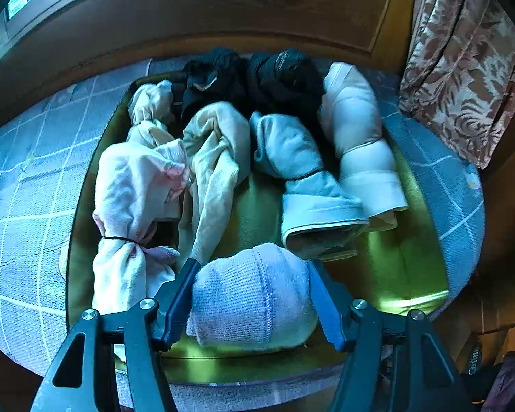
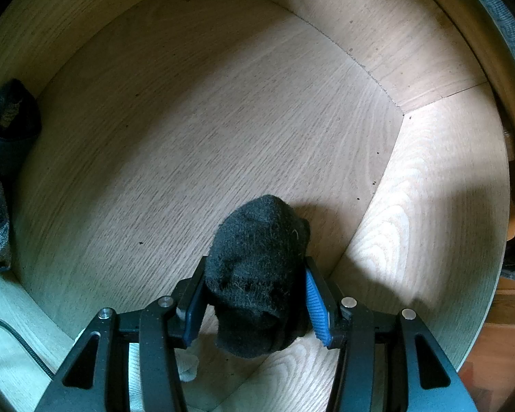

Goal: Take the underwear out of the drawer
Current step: 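Open the left tool to drop the lavender sock in the tray, then move the left tool into the drawer onto the navy lace undergarment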

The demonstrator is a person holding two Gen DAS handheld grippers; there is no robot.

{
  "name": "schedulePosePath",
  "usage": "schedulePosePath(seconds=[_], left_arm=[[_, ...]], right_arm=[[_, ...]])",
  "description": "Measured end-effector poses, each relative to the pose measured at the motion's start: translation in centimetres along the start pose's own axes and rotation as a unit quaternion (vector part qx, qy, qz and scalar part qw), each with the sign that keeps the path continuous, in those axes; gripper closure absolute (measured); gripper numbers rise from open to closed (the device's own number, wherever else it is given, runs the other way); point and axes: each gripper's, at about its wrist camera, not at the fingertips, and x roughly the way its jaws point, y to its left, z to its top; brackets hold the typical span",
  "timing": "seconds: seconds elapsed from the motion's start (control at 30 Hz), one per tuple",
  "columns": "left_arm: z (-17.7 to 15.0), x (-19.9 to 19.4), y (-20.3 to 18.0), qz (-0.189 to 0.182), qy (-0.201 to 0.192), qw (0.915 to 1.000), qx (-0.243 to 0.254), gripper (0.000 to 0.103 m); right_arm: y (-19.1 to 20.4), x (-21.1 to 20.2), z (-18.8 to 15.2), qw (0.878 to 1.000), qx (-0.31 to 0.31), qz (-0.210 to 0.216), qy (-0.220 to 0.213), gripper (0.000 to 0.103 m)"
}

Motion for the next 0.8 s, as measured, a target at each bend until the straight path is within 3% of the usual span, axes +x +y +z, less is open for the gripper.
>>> schedulePosePath(seconds=[0.23, 0.43, 0.6, 0.67, 0.8], left_arm=[[0.2, -2.9, -0.6, 0.007, -0.031, 0.9993, 0.020, 0.039], [-2.2, -5.5, -1.2, 0.019, -0.066, 0.9965, 0.047, 0.039], [-4.7, -6.8, -2.1, 0.005, -0.081, 0.9950, 0.058, 0.039], [-6.5, -7.3, -2.4, -0.004, -0.081, 0.9948, 0.062, 0.039], [-11.0, -6.3, -2.9, -0.008, -0.038, 0.9977, 0.056, 0.039]], right_arm=[[0.0, 0.0, 0.0, 1.000, 0.000, 0.000, 0.000, 0.051], [0.1, 0.0, 0.0, 1.000, 0.000, 0.000, 0.000, 0.051], [0.1, 0.0, 0.0, 1.000, 0.000, 0.000, 0.000, 0.051], [0.1, 0.0, 0.0, 1.000, 0.000, -0.001, 0.000, 0.051], [0.1, 0.0, 0.0, 1.000, 0.000, -0.001, 0.000, 0.051]])
